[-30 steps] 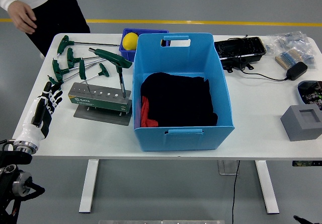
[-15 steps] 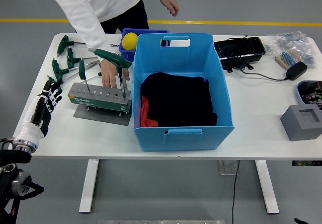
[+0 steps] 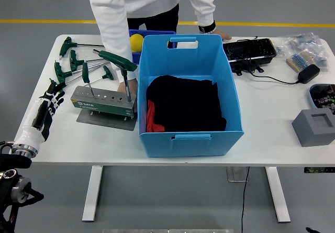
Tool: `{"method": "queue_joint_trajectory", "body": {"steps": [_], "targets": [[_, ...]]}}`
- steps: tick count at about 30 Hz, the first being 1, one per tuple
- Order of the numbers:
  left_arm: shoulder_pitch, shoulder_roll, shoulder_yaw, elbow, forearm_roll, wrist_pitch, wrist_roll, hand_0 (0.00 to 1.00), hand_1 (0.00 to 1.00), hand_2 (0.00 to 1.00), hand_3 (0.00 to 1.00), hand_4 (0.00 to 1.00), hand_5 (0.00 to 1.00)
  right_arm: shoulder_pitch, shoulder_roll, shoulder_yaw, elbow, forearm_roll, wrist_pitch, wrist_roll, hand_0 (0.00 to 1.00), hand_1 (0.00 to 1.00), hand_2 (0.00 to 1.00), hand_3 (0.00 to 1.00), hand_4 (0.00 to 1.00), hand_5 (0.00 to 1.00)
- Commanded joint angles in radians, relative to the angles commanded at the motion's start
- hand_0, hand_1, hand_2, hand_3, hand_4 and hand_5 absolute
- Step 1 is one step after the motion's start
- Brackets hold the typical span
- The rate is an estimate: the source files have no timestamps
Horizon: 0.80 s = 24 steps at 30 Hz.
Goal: Lift tool from toolbox,place it in box,lift tool from toolbox,place it in box
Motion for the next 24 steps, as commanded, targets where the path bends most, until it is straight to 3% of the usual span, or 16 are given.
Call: {"method": "queue_joint_trajectory", "body": {"steps": [6, 15, 19, 20, 22, 24], "targets": [[-0.028, 0.024, -0.029, -0.013, 0.126, -0.007, -0.028, 0.963, 0.989, 0.998, 0.899, 0.998, 0.842, 0.000, 0.000, -0.002, 0.000, 0.006, 0.000, 0.000, 0.614, 0.593, 0.668, 0.540, 0.775, 0.662], [-0.116, 0.090, -0.048, -0.055, 0.440, -0.005, -0.106, 0.980, 0.998, 0.998, 0.968, 0.998, 0.783, 0.001, 0.000, -0.006, 0.000, 0.016, 0.000, 0.001, 0.614, 0.593, 0.668, 0.541, 0.776, 0.661], [-0.189, 0.138, -0.006, -0.077, 0.609, 0.022, -0.161, 0.980, 0.998, 0.998, 0.968, 0.998, 0.783, 0.002, 0.000, -0.004, 0.000, 0.015, 0.000, 0.000, 0.614, 0.593, 0.668, 0.541, 0.776, 0.661], [-0.212, 0.151, 0.010, -0.077, 0.654, 0.031, -0.172, 0.998, 0.998, 0.998, 0.998, 0.998, 0.622, 0.002, 0.000, -0.005, 0.000, 0.016, 0.000, 0.000, 0.614, 0.593, 0.668, 0.541, 0.775, 0.660], [-0.274, 0.189, 0.069, -0.060, 0.739, 0.053, -0.199, 0.998, 0.998, 0.998, 0.998, 0.998, 0.622, 0.002, -0.001, -0.007, 0.000, 0.022, -0.001, 0.001, 0.614, 0.593, 0.668, 0.541, 0.775, 0.660], [-0.316, 0.211, 0.121, -0.046, 0.816, 0.063, -0.211, 0.998, 0.998, 0.998, 0.998, 0.998, 0.622, 0.002, -0.001, -0.007, 0.000, 0.023, -0.001, 0.001, 0.614, 0.593, 0.668, 0.541, 0.775, 0.660]]}}
